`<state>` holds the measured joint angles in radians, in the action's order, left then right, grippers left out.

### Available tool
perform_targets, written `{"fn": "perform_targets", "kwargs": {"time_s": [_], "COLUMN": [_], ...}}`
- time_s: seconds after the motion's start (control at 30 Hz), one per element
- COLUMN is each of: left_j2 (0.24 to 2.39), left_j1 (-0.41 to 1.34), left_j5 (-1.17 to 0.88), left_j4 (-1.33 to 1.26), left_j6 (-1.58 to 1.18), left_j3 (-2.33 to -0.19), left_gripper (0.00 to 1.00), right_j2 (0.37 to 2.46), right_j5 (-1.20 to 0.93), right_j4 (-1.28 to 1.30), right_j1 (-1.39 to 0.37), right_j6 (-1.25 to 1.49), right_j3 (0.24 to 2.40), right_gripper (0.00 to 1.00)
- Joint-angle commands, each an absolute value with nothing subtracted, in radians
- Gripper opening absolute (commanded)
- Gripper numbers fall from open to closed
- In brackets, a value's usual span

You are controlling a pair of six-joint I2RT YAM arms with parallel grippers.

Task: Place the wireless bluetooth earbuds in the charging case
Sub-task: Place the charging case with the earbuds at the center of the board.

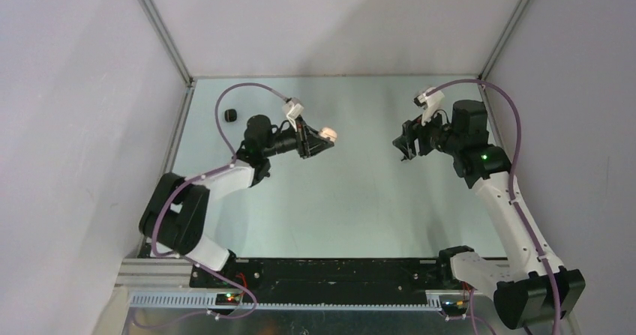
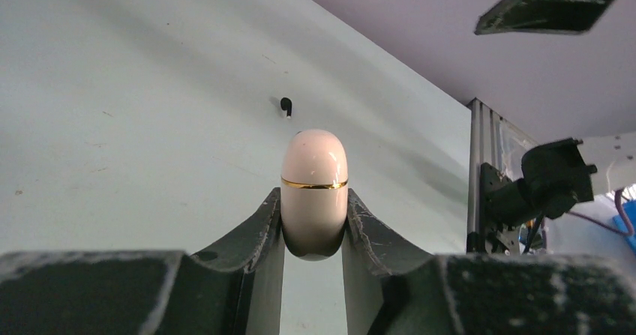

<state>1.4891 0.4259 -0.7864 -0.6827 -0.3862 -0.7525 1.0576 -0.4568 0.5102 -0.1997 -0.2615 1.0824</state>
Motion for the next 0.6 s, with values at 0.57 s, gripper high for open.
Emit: {"fn": "perform_targets", "kwargs": {"time_s": [0.57], "left_j2": [1.909], "left_j1": [0.501], "left_j5": [-0.590], "left_j4": [-0.800], "left_j6": [-0.597], "left_j3": [-0.986], "left_gripper": [0.03], "right_j2": [1.028], "right_j5": [-0.528], "right_j4": [0.408], "right_j1": [-0.069], "right_j6": [-0.253], "right_j3": [1.024], "right_gripper": [0.67]}}
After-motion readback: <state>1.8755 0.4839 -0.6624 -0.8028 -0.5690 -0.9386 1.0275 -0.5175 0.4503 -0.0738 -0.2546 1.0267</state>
